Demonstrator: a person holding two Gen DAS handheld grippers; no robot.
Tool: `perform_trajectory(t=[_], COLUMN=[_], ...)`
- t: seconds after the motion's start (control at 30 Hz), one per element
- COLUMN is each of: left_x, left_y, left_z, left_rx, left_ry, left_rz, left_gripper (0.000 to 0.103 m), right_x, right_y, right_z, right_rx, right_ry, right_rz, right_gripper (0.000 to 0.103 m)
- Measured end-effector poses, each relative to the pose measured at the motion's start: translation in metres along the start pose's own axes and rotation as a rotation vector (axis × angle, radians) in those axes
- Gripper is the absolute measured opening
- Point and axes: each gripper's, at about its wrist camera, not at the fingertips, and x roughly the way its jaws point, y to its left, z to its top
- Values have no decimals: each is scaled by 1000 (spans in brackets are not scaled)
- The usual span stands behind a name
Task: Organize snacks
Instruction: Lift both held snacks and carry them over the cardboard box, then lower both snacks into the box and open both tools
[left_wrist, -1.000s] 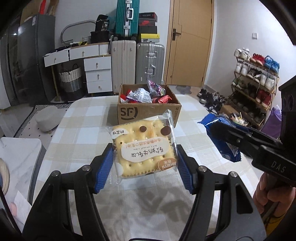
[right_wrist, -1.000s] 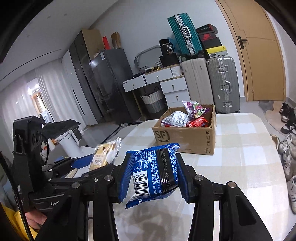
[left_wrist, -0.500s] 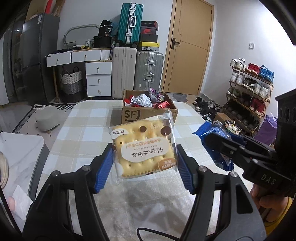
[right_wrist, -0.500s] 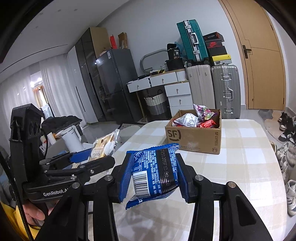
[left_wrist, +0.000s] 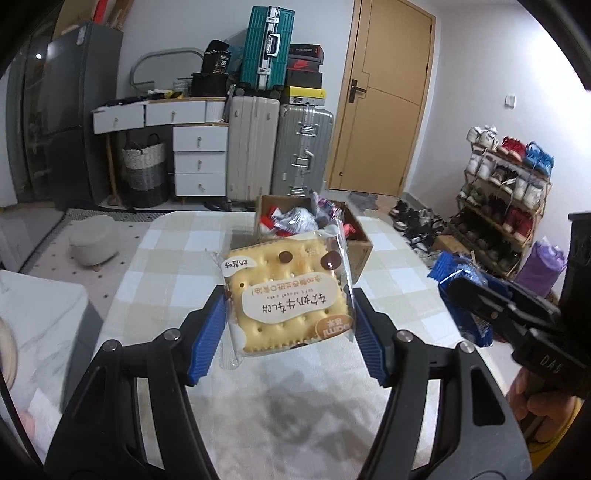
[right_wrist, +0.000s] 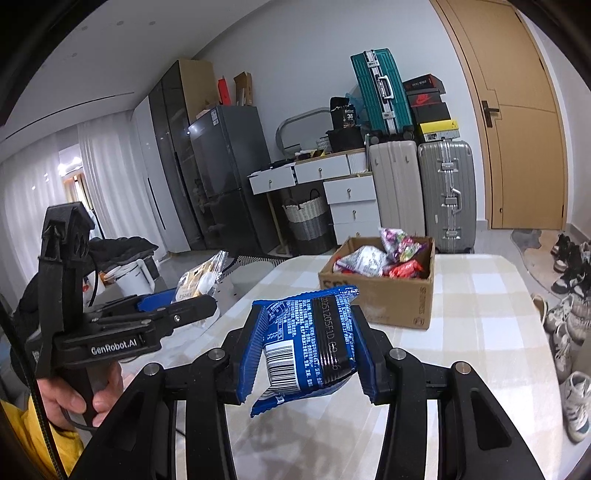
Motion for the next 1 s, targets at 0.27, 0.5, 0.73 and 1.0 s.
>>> perform_trajectory(t=[0.27, 0.5, 0.73, 1.0], left_x=[66, 164, 275, 374], left_y=[14, 25, 31, 35], left_z=[63, 120, 162, 191], left_rx=[4, 36, 41, 21], left_ry=[14, 60, 158, 246], left_rz=[1, 31, -47, -88], left_gripper=[63, 63, 63, 63], right_x=[44, 110, 186, 227], right_y=[-37, -85, -133, -157], right_z=[51, 96, 109, 92], right_rx=[-5, 30, 95, 66], right_ry=[-5, 26, 125, 173], right_rz=[-16, -42, -40, -68], right_gripper=[45, 45, 45, 45])
